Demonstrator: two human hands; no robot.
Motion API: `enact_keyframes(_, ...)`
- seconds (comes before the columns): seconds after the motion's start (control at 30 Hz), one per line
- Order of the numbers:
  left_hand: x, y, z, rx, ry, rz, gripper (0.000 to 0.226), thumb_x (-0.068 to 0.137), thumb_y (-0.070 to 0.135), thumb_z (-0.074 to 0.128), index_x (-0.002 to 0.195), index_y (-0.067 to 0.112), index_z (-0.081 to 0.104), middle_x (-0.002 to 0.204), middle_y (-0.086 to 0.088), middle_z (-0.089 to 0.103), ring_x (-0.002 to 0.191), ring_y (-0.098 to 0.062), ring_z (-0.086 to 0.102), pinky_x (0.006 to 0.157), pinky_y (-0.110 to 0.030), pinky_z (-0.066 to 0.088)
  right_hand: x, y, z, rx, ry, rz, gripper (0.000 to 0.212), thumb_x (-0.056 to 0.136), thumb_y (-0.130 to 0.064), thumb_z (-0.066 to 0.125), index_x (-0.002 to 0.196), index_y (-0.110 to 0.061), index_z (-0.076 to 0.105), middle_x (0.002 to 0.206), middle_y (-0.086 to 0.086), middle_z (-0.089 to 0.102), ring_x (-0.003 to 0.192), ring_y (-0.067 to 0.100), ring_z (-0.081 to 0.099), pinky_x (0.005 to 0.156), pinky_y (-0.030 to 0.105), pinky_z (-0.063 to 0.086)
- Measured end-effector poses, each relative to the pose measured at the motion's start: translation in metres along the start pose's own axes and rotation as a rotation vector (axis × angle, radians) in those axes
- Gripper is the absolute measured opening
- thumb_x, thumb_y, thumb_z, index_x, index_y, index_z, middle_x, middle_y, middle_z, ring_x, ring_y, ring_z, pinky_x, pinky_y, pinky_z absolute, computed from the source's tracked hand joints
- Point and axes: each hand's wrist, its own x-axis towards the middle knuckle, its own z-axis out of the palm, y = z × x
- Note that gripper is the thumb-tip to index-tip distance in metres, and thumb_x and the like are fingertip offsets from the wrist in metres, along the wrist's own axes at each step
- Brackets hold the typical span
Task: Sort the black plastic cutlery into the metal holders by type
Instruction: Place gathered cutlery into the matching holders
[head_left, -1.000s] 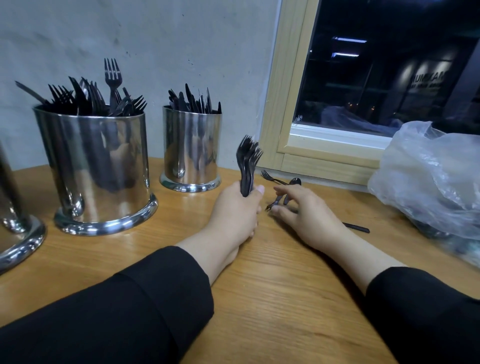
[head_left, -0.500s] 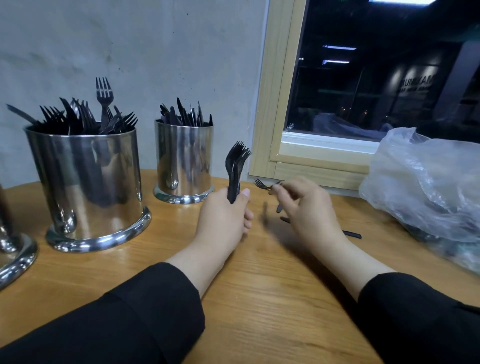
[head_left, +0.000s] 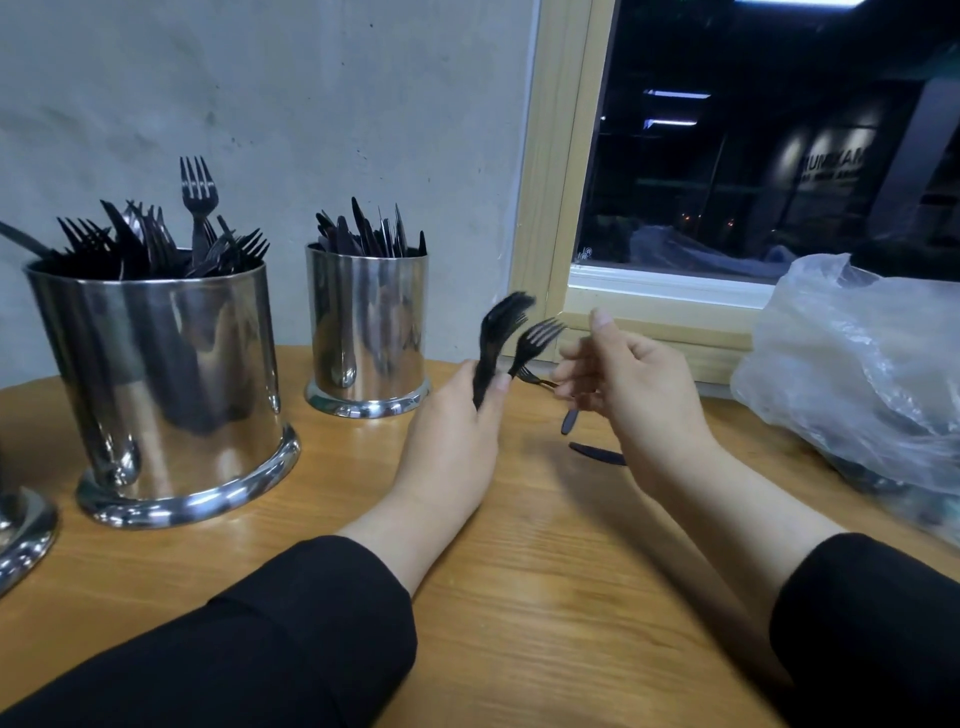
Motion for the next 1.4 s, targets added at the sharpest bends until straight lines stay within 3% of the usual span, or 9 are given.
enact_keyframes(0.07,0.004,-0.004,0.001,-0.088,0.031,-0.069,0.024,0.106,0.037,0.05,0.087,0.023,0.056,0.074,0.009,0.059,0.067,-0.006,0.054,0.058,-0.015,0.04,0.018,0.014,-0.011,-0.371,0.078,-0.069,0.041,0.105,-0.041,0.048,0.088,-0.01,0.07,0.075,0.001,0.071,0.069,0.016,0.064,0.064,0.03,0.048)
enact_keyframes(0.17,0.008,-0.01,0.003,-0.314,0.01,-0.227,0.03,0.098,0.043,0.063,0.075,0.026,0.055,0.058,0.011,0.051,0.057,-0.017,0.048,0.061,-0.032,0.043,0.044,0.046,-0.03,-0.821,0.061,-0.008,0.028,0.101,-0.042,0.053,0.101,-0.018,0.067,0.089,-0.002,0.067,0.092,0.023,0.062,0.075,0.033,0.044)
enact_keyframes(0.27,0.008,-0.015,0.006,-0.467,-0.038,-0.318,0.023,0.098,0.035,0.068,0.081,0.021,0.059,0.053,0.008,0.046,0.05,-0.016,0.043,0.053,-0.034,0.04,0.06,0.07,-0.036,-1.022,0.003,0.152,0.039,0.1,-0.05,0.051,0.112,-0.016,0.066,0.102,0.009,0.069,0.1,0.031,0.061,0.074,0.034,0.042)
enact_keyframes(0.37,0.008,-0.017,0.007,-0.585,-0.036,-0.36,0.021,0.102,0.028,0.062,0.09,0.012,0.061,0.063,0.001,0.052,0.05,-0.017,0.049,0.05,-0.032,0.042,0.071,0.082,-0.033,-1.106,-0.023,0.196,0.044,0.099,-0.055,0.049,0.094,-0.014,0.065,0.088,0.009,0.067,0.086,0.031,0.06,0.07,0.036,0.046)
enact_keyframes(0.67,0.01,-0.02,0.008,-0.697,-0.093,-0.47,0.019,0.1,0.027,0.065,0.105,0.008,0.065,0.061,0.005,0.044,0.048,-0.01,0.037,0.044,-0.025,0.034,0.072,0.084,-0.026,-0.999,0.002,0.165,0.027,0.098,-0.036,0.058,0.083,-0.016,0.067,0.073,0.003,0.063,0.074,0.025,0.059,0.064,0.034,0.043)
enact_keyframes(0.83,0.011,-0.018,0.005,-0.746,-0.035,-0.534,0.028,0.101,0.035,0.064,0.089,0.01,0.061,0.061,0.003,0.046,0.047,-0.011,0.04,0.045,-0.026,0.035,0.047,0.058,-0.015,-0.677,0.152,-0.095,0.029,0.098,-0.035,0.055,0.082,-0.014,0.064,0.073,0.002,0.067,0.075,0.023,0.059,0.061,0.035,0.041)
enact_keyframes(1.07,0.013,-0.015,0.001,-0.919,0.034,-0.593,0.032,0.102,0.038,0.061,0.105,0.007,0.065,0.057,0.005,0.039,0.044,-0.009,0.034,0.042,-0.023,0.032,-0.019,0.038,0.033,-0.413,-0.105,-0.173,0.028,0.098,-0.028,0.062,0.071,-0.019,0.058,0.055,-0.015,0.054,0.055,0.006,0.048,0.057,0.026,0.038)
enact_keyframes(1.23,0.01,-0.01,-0.004,-0.939,0.034,-0.573,0.026,0.098,0.035,0.067,0.095,0.009,0.071,0.058,0.003,0.044,0.047,-0.009,0.04,0.043,-0.022,0.037,-0.036,0.034,0.041,-0.481,-0.27,-0.177,0.025,0.1,-0.031,0.058,0.08,-0.018,0.067,0.07,-0.015,0.066,0.069,0.004,0.057,0.07,0.026,0.044)
enact_keyframes(1.4,0.01,-0.011,-0.004,-0.915,0.013,-0.545,0.023,0.102,0.032,0.062,0.094,0.011,0.064,0.073,-0.003,0.066,0.058,-0.017,0.061,0.054,-0.03,0.049,-0.006,0.046,0.017,-0.851,-0.101,-0.253,0.02,0.102,-0.038,0.052,0.098,-0.023,0.064,0.087,-0.009,0.06,0.092,0.019,0.055,0.084,0.038,0.042)
